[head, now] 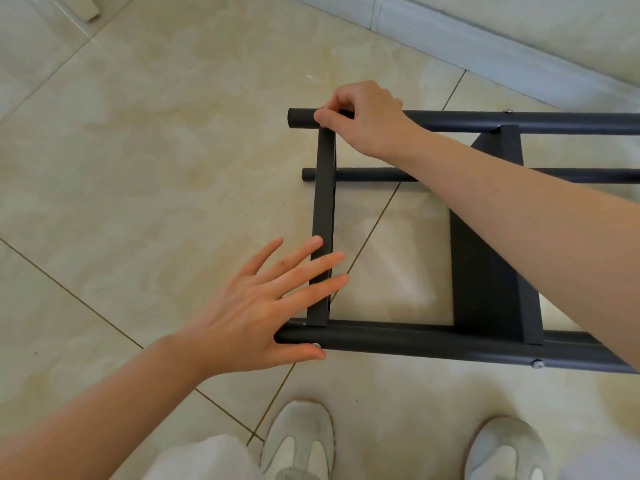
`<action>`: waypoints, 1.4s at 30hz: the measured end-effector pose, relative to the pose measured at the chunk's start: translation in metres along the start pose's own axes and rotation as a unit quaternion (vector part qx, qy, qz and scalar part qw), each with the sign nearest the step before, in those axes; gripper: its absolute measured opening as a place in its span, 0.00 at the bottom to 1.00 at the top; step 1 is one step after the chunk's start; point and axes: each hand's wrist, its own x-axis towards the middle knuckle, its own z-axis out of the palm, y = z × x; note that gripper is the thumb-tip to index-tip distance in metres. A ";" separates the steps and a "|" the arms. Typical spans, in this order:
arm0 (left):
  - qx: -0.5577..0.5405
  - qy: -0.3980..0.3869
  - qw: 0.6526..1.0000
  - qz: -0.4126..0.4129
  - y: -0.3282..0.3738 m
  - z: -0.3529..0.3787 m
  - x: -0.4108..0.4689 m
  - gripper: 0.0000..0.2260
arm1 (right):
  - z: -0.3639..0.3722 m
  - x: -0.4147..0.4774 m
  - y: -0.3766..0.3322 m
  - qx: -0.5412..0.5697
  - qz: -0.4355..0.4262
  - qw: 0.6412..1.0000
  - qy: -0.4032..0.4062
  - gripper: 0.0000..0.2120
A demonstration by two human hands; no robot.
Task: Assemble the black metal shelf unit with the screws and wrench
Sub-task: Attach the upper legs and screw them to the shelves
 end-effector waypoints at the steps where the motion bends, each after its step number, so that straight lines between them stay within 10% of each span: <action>1: 0.007 -0.010 1.000 0.004 -0.001 0.000 0.001 0.35 | 0.000 0.000 0.000 0.000 -0.001 1.000 0.001 0.14; 22: -0.083 0.008 0.996 -0.013 0.004 0.013 -0.001 0.31 | -0.023 -0.047 -0.002 0.122 -0.008 0.990 0.074 0.11; 42: -0.108 0.042 0.993 -0.008 0.005 0.021 -0.003 0.30 | 0.050 -0.167 0.020 0.236 0.154 0.883 -0.375 0.07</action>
